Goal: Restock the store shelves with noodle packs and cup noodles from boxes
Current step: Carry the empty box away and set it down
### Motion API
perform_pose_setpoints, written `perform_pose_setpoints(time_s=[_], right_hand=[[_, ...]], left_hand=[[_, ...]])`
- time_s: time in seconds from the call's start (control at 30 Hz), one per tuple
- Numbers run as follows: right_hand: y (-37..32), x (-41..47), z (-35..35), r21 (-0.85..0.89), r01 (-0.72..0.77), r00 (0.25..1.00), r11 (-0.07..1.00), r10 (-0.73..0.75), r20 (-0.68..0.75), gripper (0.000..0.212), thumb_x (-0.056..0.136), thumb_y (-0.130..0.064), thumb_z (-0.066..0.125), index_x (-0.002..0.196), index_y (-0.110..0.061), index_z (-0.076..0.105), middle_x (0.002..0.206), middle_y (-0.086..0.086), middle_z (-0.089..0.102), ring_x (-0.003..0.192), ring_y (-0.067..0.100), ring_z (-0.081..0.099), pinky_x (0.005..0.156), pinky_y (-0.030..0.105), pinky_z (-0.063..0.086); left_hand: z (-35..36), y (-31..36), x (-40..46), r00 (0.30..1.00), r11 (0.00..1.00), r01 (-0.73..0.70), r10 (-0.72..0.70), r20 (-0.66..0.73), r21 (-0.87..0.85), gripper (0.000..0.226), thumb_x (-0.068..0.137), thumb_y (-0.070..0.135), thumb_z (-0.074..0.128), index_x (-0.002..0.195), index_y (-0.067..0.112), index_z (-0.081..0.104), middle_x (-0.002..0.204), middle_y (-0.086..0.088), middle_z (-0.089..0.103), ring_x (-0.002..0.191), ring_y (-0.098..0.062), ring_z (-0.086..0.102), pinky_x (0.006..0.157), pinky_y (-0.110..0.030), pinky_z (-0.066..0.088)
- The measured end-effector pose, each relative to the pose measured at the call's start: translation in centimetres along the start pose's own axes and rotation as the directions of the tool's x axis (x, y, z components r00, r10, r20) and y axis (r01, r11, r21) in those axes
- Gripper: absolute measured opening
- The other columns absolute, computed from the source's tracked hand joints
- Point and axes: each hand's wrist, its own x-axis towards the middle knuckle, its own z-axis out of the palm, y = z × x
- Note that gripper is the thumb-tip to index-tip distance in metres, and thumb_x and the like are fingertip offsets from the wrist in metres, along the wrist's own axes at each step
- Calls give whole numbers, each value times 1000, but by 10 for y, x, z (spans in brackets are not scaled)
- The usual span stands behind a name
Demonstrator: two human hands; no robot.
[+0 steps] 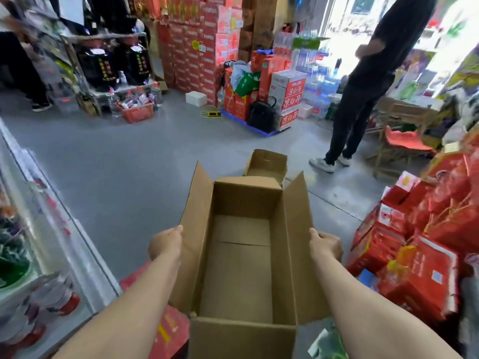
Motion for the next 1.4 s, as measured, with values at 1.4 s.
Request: perform_pose_setpoints(time_s=[1.4], right_hand=[[-443,586,254,4,-120,993,993,120,-20,29,102,-31,56,110,-12,76,84,7,58,70,23,48,76,28,41]], left_hand=[[575,438,382,992,996,81,-83,93,25,31,91,29,73,106,4,64,121,-17,66,101,-35,63,86,-38,52]])
